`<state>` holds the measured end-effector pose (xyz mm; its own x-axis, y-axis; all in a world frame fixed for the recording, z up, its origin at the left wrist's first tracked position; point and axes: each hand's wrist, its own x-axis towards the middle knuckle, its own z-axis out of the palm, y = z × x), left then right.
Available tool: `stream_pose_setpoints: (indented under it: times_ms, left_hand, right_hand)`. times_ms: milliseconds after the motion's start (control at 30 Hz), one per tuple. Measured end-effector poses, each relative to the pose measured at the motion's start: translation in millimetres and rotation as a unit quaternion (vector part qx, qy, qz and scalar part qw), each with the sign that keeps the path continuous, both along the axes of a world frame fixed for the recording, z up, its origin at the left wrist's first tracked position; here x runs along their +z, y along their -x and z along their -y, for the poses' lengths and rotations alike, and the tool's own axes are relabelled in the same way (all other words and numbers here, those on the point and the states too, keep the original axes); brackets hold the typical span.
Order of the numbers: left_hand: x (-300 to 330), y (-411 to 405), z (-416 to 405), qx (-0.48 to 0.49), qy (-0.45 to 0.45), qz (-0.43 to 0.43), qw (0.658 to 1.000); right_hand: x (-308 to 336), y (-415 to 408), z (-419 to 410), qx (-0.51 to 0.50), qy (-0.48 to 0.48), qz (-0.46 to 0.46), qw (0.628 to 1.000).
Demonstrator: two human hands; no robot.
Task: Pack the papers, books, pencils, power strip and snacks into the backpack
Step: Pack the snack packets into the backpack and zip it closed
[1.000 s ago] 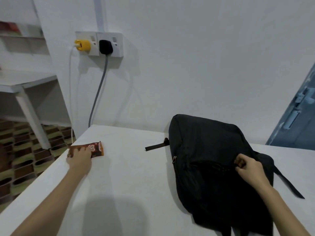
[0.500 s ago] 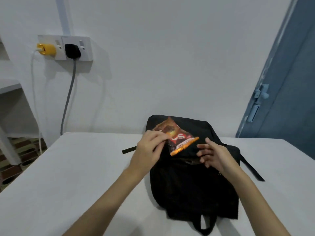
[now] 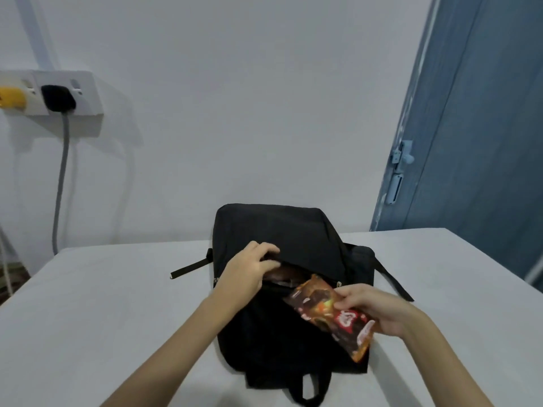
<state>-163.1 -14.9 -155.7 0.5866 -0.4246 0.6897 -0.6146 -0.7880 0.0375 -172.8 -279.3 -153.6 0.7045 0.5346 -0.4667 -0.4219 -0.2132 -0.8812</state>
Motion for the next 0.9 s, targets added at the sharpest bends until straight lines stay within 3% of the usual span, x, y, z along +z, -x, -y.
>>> stream_pose_setpoints:
  times_ms: [100, 167, 267, 367, 467, 633, 667, 733, 833, 900]
  left_hand:
    - [6.3, -4.3, 7.5, 0.007, 0.024, 0.021, 0.999]
    - [7.9, -3.5, 12.8, 0.013, 0.031, 0.027, 0.999]
    - [10.0, 2.9, 21.4, 0.019, 0.073, 0.013, 0.997]
    - [6.8, 4.1, 28.2, 0.014, 0.049, 0.005, 0.999]
    - [-4.1, -2.9, 28.8, 0.015, 0.015, 0.007, 1.0]
    - [-10.7, -13.6, 36.2, 0.043, 0.02, -0.003, 0.999]
    - [-7.9, -14.0, 39.8, 0.058, 0.027, -0.021, 0.998]
    - [-1.8, -14.2, 44.7, 0.097, 0.018, -0.046, 0.994]
    - [0.2, -19.5, 51.8, 0.146, -0.028, -0.04, 0.988]
    - [-3.1, -20.2, 56.3, 0.15, -0.042, -0.039, 0.987]
  right_hand:
    - [-2.4, -0.7, -30.5, -0.034, -0.034, -0.011, 0.999]
    - [-1.0, -6.8, -50.1, -0.126, -0.093, -0.037, 0.987]
    - [1.1, -25.5, -71.2, -0.309, -0.187, -0.078, 0.929]
    - [-2.2, -49.5, -84.7, -0.437, -0.229, -0.129, 0.86]
    - [-6.3, -57.6, -92.4, -0.44, -0.186, -0.105, 0.872]
    - [2.6, -34.7, -52.0, -0.325, -0.243, -0.065, 0.912]
    - [6.0, -26.3, -38.0, -0.297, -0.197, -0.022, 0.934]
    - [2.3, -18.7, -17.0, -0.275, -0.019, 0.107, 0.955]
    - [-14.5, -23.7, 2.2, -0.304, 0.249, 0.255, 0.883]
    - [-25.2, -25.2, 4.8, -0.286, 0.287, 0.29, 0.867]
